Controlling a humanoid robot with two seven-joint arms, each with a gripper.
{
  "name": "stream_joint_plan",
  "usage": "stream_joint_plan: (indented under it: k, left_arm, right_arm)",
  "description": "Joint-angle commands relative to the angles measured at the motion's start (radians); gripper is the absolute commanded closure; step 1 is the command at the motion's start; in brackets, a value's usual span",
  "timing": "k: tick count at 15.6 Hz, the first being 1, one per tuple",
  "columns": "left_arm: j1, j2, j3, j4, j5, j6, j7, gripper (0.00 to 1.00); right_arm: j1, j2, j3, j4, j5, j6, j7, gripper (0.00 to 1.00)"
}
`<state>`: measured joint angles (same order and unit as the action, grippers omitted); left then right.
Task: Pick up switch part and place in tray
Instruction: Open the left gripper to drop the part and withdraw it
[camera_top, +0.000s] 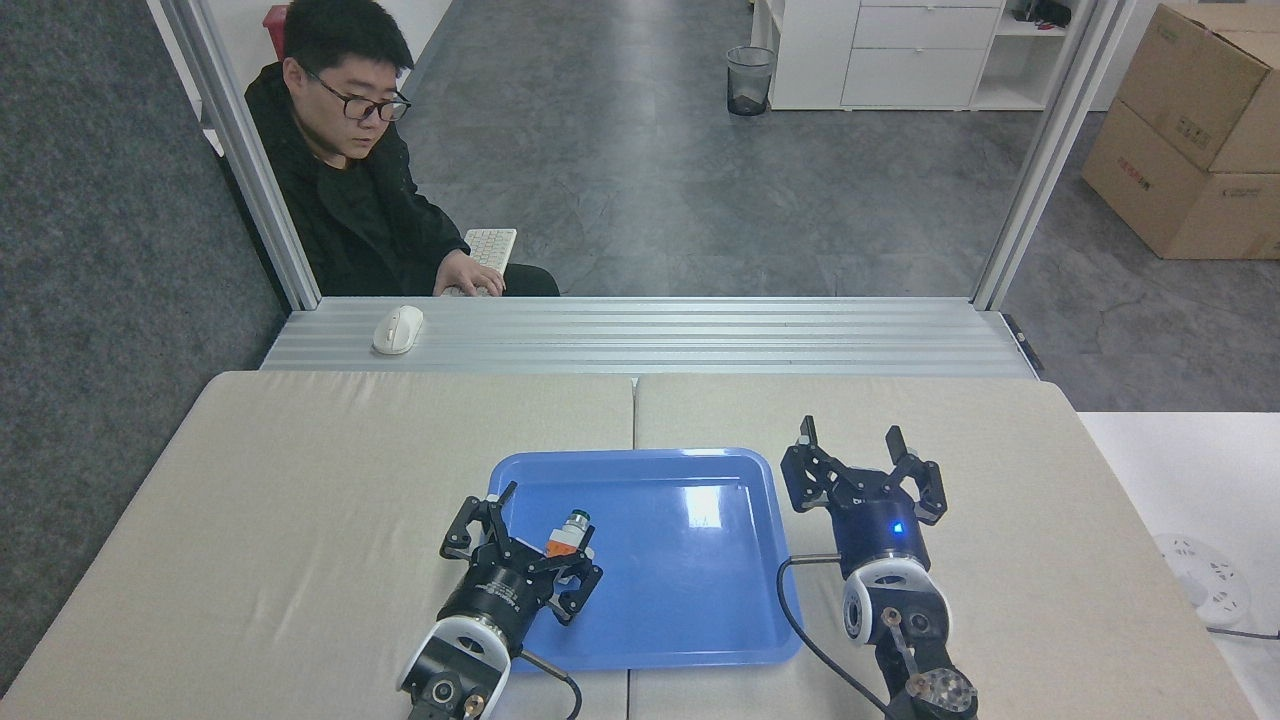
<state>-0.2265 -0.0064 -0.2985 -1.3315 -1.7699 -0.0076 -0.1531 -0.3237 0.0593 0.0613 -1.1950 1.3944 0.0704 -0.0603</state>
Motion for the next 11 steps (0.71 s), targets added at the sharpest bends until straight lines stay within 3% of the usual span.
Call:
stream_joint_plan:
  k: [1,3,5,11]
  left_arm:
    - [-0.037,-0.006,0.103,-0.017,0.166,0.064,0.029,0.00]
    - [-0.062,0.000,0.211,0.058,0.269,0.066,0.099,0.00]
    - [-0.063,0.019,0.261,0.072,0.290,0.069,0.162,0.00]
    - [-0.053,0.016,0.286,0.071,0.291,0.071,0.167,0.00]
  right_arm:
    - [0.000,0.000,0.000,0.000,0.000,0.000,0.000,0.00]
    - [0.000,0.000,0.000,0.000,0.000,0.000,0.000,0.00]
    - [0.000,0.000,0.000,0.000,0.000,0.000,0.000,0.00]
    - [0.000,0.000,0.000,0.000,0.000,0.000,0.000,0.00]
